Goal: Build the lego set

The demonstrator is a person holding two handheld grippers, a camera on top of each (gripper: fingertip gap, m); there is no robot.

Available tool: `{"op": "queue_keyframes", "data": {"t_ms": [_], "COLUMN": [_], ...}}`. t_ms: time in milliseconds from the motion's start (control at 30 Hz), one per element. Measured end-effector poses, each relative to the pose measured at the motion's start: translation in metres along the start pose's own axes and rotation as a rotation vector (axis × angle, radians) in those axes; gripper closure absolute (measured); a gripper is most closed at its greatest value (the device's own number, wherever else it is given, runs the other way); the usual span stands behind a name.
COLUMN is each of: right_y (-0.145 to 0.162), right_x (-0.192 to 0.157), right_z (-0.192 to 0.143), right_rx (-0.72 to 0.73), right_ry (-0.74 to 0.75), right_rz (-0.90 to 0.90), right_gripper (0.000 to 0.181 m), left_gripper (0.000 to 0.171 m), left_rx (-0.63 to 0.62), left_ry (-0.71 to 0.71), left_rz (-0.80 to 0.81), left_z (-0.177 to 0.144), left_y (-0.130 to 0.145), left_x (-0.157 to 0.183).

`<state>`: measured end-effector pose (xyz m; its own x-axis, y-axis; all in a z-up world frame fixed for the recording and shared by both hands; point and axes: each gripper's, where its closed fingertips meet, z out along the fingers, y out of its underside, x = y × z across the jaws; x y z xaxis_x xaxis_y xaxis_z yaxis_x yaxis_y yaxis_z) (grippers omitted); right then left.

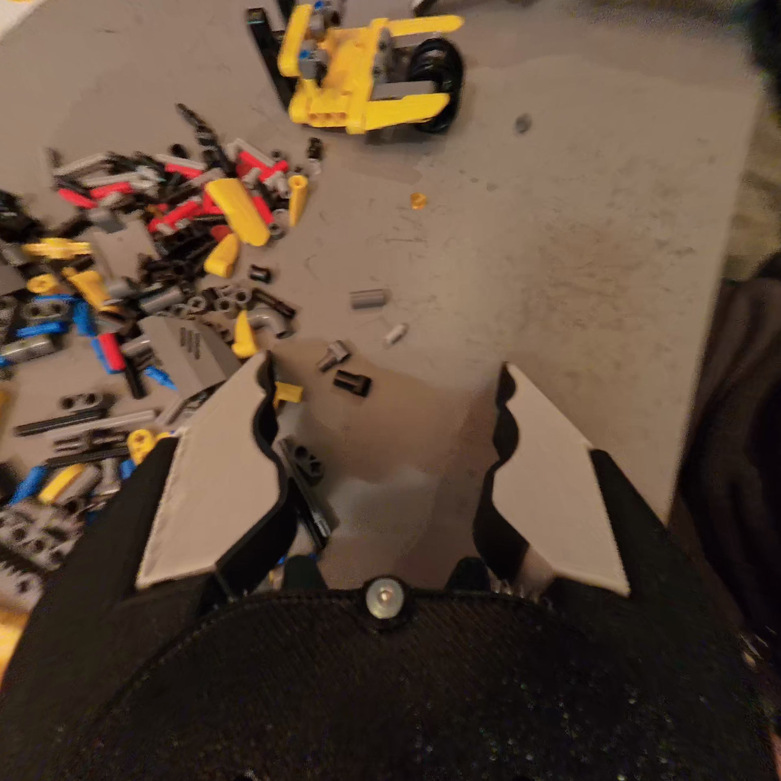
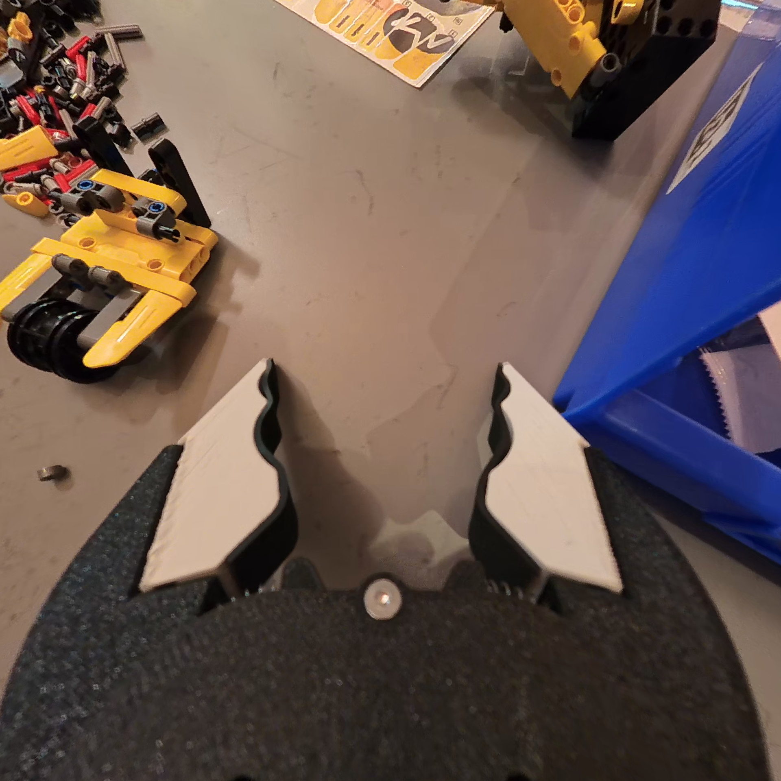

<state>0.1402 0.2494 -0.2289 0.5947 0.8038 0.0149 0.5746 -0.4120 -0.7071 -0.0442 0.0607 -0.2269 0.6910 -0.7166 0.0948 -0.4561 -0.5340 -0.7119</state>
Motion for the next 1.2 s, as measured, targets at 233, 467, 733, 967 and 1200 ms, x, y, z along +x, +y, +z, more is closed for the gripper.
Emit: {"op": "queue_keyframes", "data": {"t_ms": [233, 467, 733, 967, 1200], "right_y": [-0.001, -0.017, -0.168, -0.158, -0.151], "right_x": [0.000, -0.027, -0.069, -0.122, -0.074], "right_z": [0.001, -0.017, -0.085, -0.031, -0.025], "right_rx": [-0.001, 0.044, 0.836, 0.743, 0.752], "right_ry": [-0.010, -0.104, 0.195, -0.466, -0.294], "right_rz": [-0.009, -0.070, -0.446, -0.110, -0.108], "right_gripper": [0.080, 0.098, 0.180, 0.166, 0.169], "left_gripper": [0.064, 0.171, 0.171, 0.171, 0.171], "left_rx": [0.119, 0.341, 0.419, 0.442, 0.660], "left_ry": [0.141, 0.009, -0.674, -0.151, -0.203], "left_rz": [-0.267, -0.169, 0.498, 0.068, 0.221], "left_z": [-0.006, -0.052, -0.060, 0.002, -0.027], "left_y": [-0.018, -0.066, -0.132, -0.147, -0.151], "left_x": [0.004, 0.023, -0.025, -0.066, -0.033]}}
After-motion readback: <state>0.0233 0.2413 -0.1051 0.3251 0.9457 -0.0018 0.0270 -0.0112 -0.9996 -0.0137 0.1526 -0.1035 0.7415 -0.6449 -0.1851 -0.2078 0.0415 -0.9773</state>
